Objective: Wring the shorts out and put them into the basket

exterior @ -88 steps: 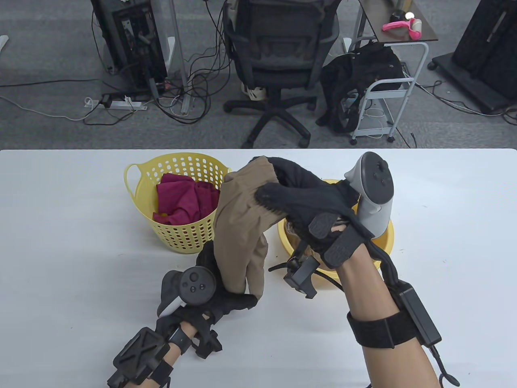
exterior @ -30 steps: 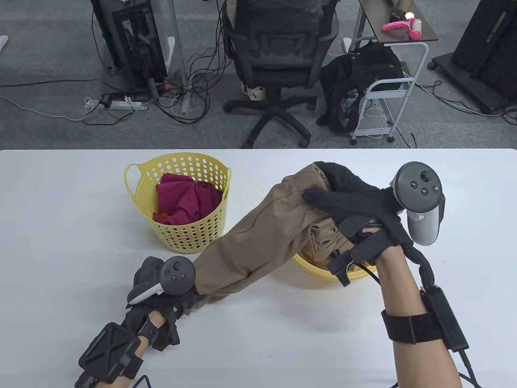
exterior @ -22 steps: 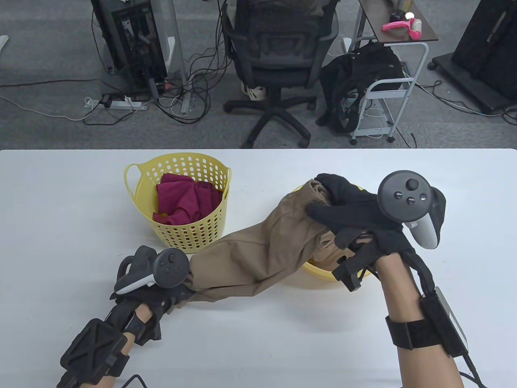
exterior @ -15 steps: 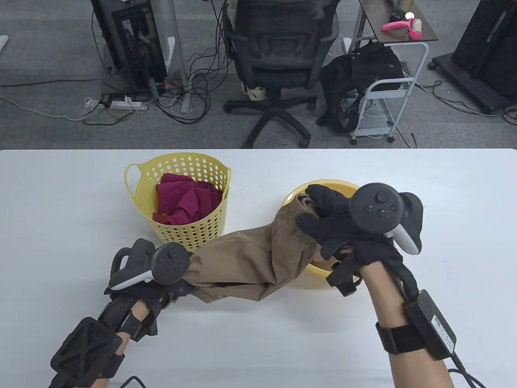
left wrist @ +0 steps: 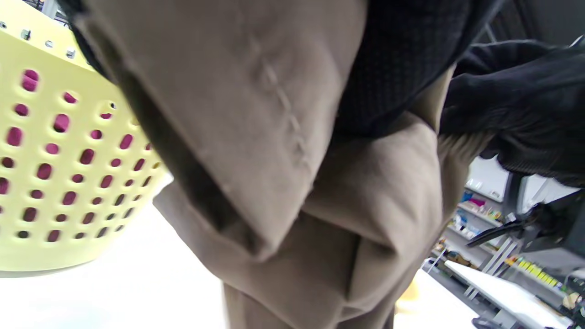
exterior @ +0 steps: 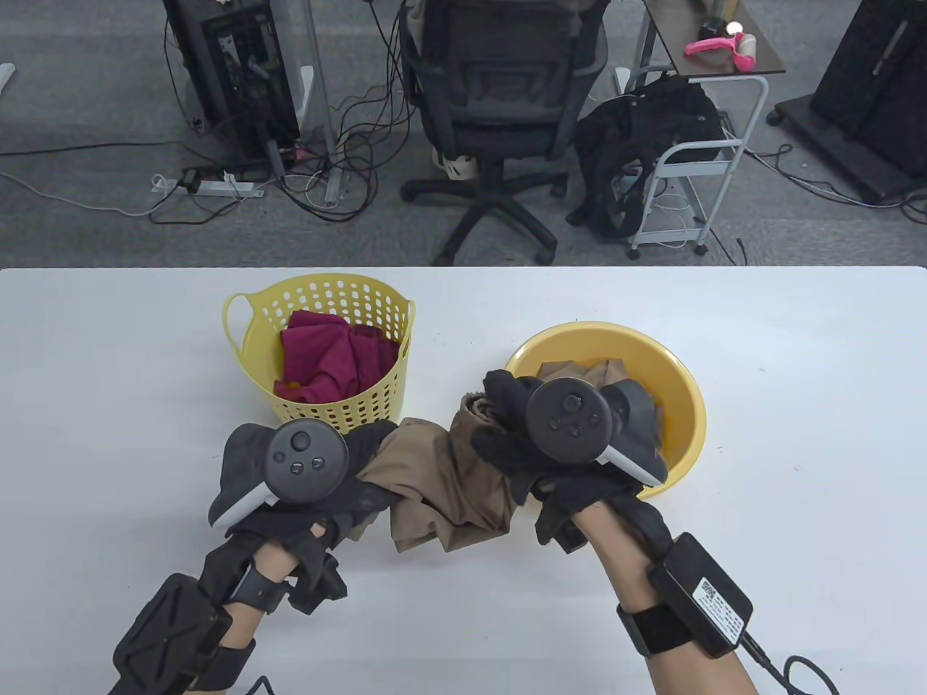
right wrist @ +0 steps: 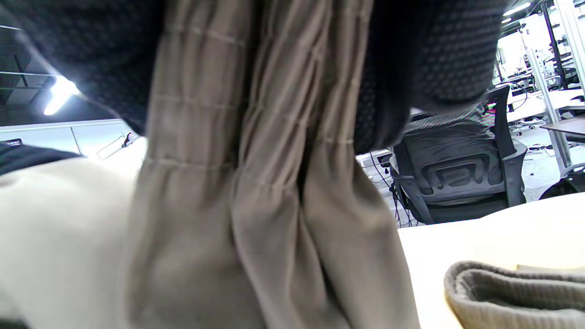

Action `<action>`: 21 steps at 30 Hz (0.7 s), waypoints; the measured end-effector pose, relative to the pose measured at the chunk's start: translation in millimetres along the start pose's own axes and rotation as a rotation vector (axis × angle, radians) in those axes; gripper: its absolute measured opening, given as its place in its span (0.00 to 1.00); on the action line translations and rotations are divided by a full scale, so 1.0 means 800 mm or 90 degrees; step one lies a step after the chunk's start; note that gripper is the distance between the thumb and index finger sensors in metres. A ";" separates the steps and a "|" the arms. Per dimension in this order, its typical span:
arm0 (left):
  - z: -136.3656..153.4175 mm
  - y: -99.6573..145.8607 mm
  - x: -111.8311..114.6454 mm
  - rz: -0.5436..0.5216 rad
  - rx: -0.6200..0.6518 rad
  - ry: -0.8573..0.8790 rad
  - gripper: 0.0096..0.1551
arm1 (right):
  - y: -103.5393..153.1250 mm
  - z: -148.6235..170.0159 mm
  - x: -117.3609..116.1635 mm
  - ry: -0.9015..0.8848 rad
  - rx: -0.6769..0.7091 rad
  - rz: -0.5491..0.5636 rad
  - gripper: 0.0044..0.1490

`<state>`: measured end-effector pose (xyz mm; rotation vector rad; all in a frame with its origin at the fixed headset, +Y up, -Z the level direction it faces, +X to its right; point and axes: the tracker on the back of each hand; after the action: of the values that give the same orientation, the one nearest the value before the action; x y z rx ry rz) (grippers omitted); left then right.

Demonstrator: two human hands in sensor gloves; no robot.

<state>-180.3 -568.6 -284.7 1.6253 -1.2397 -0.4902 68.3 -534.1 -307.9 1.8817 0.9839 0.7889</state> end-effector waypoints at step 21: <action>-0.009 -0.010 0.053 -0.011 0.114 0.313 0.63 | -0.003 -0.015 -0.026 -0.108 -0.045 -0.006 0.42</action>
<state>-154.1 -603.0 -278.6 1.7711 -0.9163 0.0208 47.8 -546.5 -307.9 1.8482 0.8473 0.6398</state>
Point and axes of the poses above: the tracker on the back of each hand, its own z axis roughly to the little-finger side, its own y axis roughly from the fingertips to the wrist, x = y × z, and after that the axes turned 5 degrees about z, right-handed
